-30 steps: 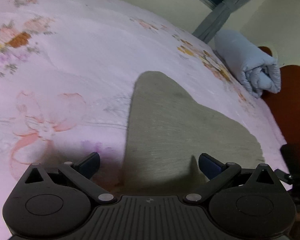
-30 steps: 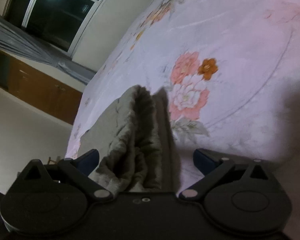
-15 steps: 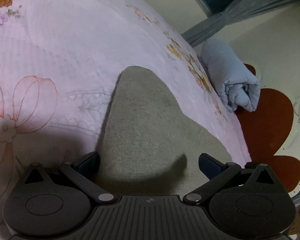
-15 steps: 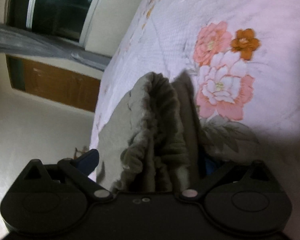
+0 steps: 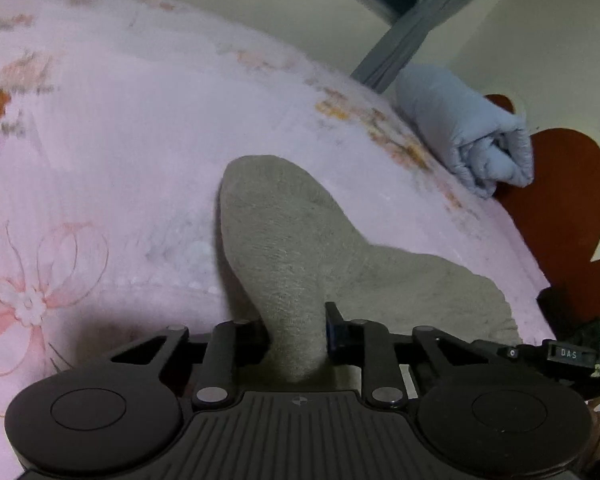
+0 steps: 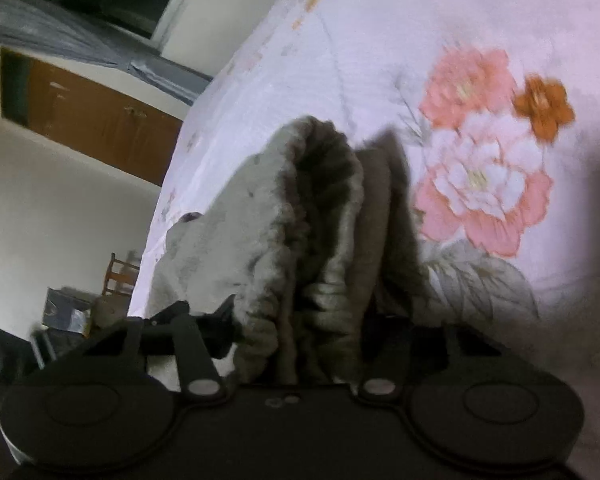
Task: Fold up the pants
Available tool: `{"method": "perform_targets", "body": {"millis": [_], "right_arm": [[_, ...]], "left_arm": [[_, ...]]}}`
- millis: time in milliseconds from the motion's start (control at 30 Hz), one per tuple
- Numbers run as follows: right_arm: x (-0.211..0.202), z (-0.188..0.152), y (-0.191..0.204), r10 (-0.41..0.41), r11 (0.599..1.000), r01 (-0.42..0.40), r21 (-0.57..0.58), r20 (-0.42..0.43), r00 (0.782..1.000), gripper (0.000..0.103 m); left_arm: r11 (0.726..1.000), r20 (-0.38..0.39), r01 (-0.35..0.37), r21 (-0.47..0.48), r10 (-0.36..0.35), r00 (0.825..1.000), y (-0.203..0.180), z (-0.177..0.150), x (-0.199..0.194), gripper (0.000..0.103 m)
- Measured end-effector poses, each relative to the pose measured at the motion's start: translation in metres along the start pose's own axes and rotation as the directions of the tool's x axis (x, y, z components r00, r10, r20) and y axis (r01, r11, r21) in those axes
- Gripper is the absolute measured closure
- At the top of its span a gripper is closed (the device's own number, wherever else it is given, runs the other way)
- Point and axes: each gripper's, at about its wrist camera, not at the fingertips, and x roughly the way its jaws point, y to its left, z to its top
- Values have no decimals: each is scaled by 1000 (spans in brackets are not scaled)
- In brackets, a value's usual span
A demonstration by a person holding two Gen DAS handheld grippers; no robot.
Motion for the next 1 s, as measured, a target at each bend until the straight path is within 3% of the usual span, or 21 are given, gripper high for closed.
{"method": "perform_targets", "body": {"millis": [267, 433, 600, 700, 733, 767, 800, 833, 900, 933, 967, 1000], "right_arm": [[-9, 20, 58, 26, 983, -21, -182, 27, 999, 61], [0, 60, 82, 63, 969, -53, -243, 37, 997, 61], [41, 96, 88, 98, 965, -92, -246, 13, 995, 61], [86, 110, 63, 76, 978, -79, -194, -24, 997, 61], [102, 111, 49, 33, 983, -40, -180, -42, 999, 59], [122, 109, 29, -60, 986, 48, -160, -67, 996, 57], [131, 105, 9, -62, 991, 54, -121, -65, 996, 58], [128, 102, -6, 8, 997, -10, -76, -25, 1000, 58], [121, 98, -12, 40, 997, -40, -66, 3, 999, 58], [115, 96, -7, 18, 995, -18, -100, 1, 1000, 57], [106, 94, -3, -7, 993, 8, -120, 12, 1000, 55], [97, 94, -1, -31, 991, 34, -133, 24, 999, 50]], "left_arm": [[998, 77, 51, 47, -55, 996, -14, 24, -35, 81], [998, 140, 59, 31, -63, 988, -1, 61, -43, 81], [999, 153, 30, -40, -24, 988, 36, 95, -25, 81], [994, 96, -4, -105, 14, 995, 72, 98, 13, 78], [991, 57, -31, -128, 38, 998, 84, 94, 29, 57], [987, 20, -71, -144, 75, 997, 95, 87, 44, 47], [988, 45, -44, -145, 51, 998, 101, 79, 50, 45], [991, 76, -15, -131, 25, 997, 102, 73, 51, 44], [994, 78, -27, -108, 36, 996, 100, 72, 44, 37], [996, 74, -69, -61, 74, 995, 94, 74, 37, 23], [986, 82, -164, 22, 161, 983, 85, 74, 28, 12], [956, 105, -277, 94, 268, 958, 78, 72, 18, 0]]}}
